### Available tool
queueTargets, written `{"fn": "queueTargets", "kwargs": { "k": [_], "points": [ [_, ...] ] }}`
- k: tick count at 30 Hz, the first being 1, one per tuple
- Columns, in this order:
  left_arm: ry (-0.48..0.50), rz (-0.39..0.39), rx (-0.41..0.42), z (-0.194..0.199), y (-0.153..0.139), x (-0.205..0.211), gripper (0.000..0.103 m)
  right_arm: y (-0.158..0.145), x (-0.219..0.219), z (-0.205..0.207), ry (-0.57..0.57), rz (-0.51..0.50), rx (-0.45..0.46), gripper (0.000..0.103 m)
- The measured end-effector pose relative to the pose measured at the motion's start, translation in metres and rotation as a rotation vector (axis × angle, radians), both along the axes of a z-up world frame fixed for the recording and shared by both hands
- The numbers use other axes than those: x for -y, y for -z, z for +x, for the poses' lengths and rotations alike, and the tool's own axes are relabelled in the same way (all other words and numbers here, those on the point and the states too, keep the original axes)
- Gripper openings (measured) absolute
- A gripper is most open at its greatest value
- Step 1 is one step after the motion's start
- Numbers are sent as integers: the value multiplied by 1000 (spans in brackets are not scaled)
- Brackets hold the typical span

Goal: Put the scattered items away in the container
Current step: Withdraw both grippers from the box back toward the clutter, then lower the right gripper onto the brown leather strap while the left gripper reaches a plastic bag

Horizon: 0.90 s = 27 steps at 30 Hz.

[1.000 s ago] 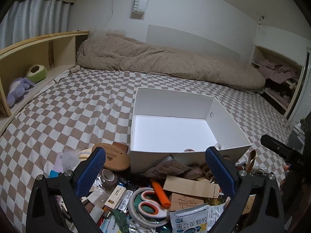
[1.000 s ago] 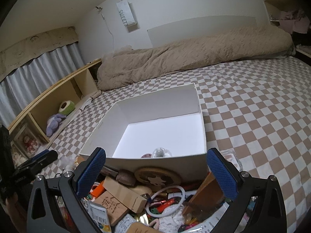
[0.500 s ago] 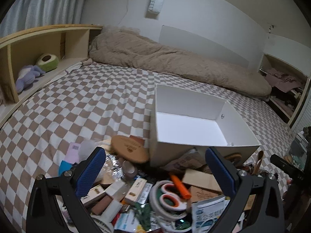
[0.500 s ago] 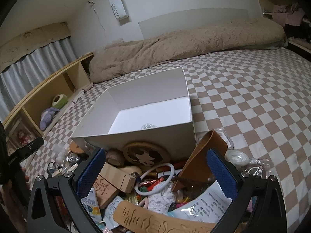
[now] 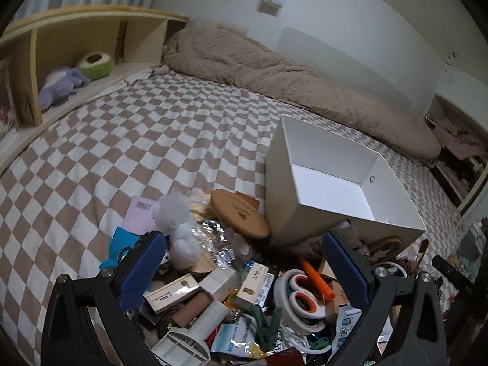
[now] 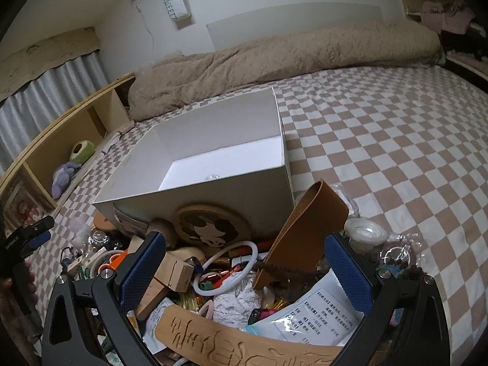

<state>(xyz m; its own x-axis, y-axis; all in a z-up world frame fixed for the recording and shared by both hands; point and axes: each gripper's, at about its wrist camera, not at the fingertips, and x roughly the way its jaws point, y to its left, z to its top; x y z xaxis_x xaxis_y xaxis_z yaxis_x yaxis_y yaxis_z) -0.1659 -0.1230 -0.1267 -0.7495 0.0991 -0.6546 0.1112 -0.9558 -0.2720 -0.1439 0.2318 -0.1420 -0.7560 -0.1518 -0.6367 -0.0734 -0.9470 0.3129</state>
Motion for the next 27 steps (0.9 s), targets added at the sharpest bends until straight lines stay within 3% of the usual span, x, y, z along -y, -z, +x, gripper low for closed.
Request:
{"fn": "queueTargets", "kwargs": {
  "k": [9,13,15,18,20,24,27],
  "points": [
    [-10,148,68,-10,22,20,101,7,-8,-2,27,-40,32,103],
    [20,238,87,-14,32,20,89,9,-22,0,59,-98,40,103],
    [32,283,101,-16,38,19,89,9,-28,1,78,-113,38,103],
    [41,287,115,-19,41,15,80,9,-37,3,123,-114,34,103],
    [47,282,121,-21,43,13,79,10,-44,4,165,-119,36,103],
    [60,269,124,-24,46,7,79,15,-62,7,199,-191,60,103],
    [75,269,134,-29,51,2,70,18,-73,10,223,-245,61,103]
  ]
}}
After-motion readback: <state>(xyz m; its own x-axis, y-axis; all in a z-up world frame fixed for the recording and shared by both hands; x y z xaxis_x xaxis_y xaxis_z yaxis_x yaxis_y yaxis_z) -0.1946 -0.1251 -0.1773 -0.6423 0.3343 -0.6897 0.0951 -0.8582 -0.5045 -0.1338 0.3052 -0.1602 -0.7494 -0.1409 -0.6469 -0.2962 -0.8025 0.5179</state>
